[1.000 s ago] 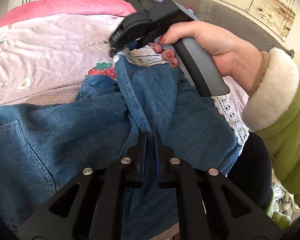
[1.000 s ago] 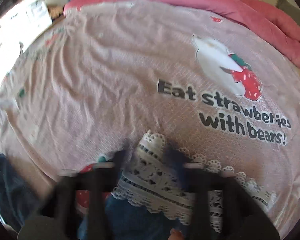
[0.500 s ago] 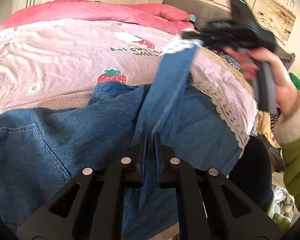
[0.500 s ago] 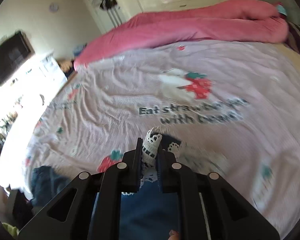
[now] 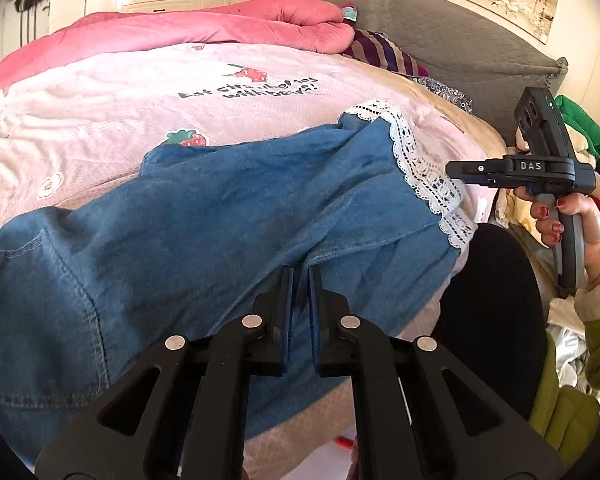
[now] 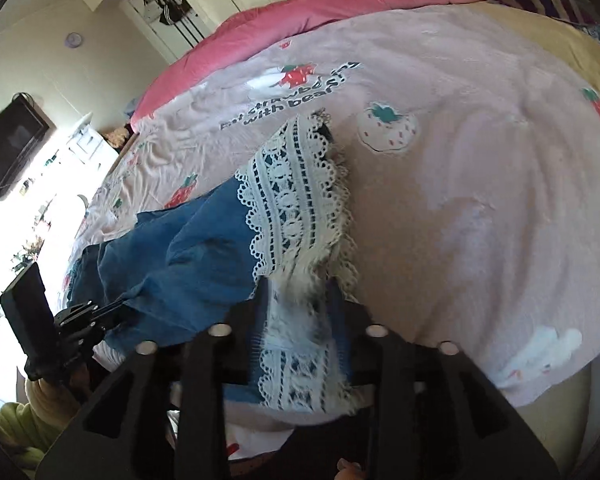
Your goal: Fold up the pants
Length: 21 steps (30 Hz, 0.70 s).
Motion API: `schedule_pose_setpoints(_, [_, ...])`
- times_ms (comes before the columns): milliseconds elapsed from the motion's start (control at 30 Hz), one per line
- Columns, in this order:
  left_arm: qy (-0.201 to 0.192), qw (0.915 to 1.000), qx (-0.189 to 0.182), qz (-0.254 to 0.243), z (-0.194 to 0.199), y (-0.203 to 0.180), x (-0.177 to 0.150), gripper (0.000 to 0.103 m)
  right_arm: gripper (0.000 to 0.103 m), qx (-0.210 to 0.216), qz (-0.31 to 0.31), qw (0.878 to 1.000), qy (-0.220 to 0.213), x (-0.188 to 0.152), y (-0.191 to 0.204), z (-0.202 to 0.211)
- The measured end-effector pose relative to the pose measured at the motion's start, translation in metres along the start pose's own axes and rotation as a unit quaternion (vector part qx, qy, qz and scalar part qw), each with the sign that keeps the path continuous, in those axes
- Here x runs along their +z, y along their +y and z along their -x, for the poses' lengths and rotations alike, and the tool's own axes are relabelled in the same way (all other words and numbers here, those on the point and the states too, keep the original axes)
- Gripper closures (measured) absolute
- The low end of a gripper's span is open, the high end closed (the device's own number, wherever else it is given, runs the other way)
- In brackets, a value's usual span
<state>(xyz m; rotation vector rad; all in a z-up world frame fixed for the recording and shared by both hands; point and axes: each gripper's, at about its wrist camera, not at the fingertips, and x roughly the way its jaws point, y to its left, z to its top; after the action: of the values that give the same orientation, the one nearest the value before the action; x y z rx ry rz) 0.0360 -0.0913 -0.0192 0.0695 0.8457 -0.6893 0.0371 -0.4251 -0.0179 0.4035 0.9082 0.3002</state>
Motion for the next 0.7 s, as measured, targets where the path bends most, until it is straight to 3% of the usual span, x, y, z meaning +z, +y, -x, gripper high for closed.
schedule_pose_setpoints(300, [0.008,0.9993,0.026,-0.027,0.007,-0.007,-0.009,0.087,0.061,-0.010,0.033,0.999,0.009,-0.004,0.005,-0.007])
schedule_pose_setpoints(433, [0.010,0.9966,0.053,-0.063,0.001,-0.018,-0.009,0.086,0.086,-0.025,0.048,0.998,0.022,-0.007,0.004,-0.015])
schedule_pose_setpoints(533, [0.021,0.9942,0.061,-0.086,-0.009,-0.027,-0.008,0.086,0.091,-0.024,0.041,0.999,0.019,-0.010,0.000,-0.015])
schedule_pose_setpoints(567, [0.023,0.9936,0.065,-0.090,-0.012,-0.029,-0.008,0.087,0.092,-0.024,0.040,0.999,0.018,-0.010,0.000,-0.015])
schedule_pose_setpoints(633, [0.032,0.9932,0.069,-0.088,-0.016,-0.030,-0.008,0.103,0.092,-0.022,0.040,0.999,0.015,-0.012,0.001,-0.014])
schedule_pose_setpoints(700, [0.032,0.9932,0.070,-0.088,-0.014,-0.029,-0.008,0.103,0.093,-0.015,0.039,0.999,0.013,-0.012,0.000,-0.010])
